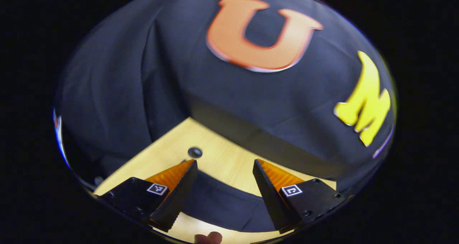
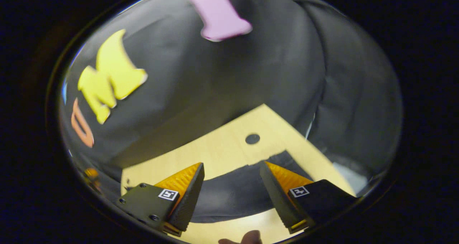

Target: Grasp the waist and the cuffs of the jeans and fold them to make the two legs overlap; first hold the waist and fold one-third of the jeans toward the cuffs, then hold the cuffs and fold the remaining one-third in the same direction to finish folding.

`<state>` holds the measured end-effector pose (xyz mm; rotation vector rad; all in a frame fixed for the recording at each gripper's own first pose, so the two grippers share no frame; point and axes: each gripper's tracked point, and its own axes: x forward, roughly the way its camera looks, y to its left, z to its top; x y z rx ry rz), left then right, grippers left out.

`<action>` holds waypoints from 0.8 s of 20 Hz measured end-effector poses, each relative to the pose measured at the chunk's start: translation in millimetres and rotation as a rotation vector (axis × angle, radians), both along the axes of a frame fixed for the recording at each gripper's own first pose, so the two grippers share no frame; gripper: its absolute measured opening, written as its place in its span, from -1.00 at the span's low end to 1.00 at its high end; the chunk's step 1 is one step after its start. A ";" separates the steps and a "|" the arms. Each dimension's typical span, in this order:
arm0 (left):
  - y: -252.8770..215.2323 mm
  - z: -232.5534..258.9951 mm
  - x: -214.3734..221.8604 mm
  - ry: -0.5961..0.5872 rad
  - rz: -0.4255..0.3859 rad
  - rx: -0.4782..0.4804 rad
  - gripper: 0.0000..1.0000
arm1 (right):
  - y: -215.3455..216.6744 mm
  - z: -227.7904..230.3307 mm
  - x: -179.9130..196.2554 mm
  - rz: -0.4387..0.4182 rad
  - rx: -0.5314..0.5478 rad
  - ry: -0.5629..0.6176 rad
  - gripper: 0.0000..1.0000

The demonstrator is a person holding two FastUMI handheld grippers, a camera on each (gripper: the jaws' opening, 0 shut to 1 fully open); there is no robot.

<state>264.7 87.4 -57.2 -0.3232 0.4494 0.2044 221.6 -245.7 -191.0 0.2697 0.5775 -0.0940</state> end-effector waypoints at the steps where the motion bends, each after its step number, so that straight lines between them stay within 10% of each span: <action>1: -17.5 23.1 -6.0 -0.058 -0.034 0.038 0.99 | 2.8 25.6 -7.8 0.031 -0.090 -0.079 0.92; 8: -132.3 77.3 -111.9 -0.279 -0.175 0.181 0.98 | 12.2 58.2 -58.6 0.065 -0.191 -0.369 0.96; 16: -221.3 51.5 -176.6 -0.234 -0.286 0.149 1.00 | -25.4 -35.0 -110.3 -0.068 -0.115 -0.183 0.86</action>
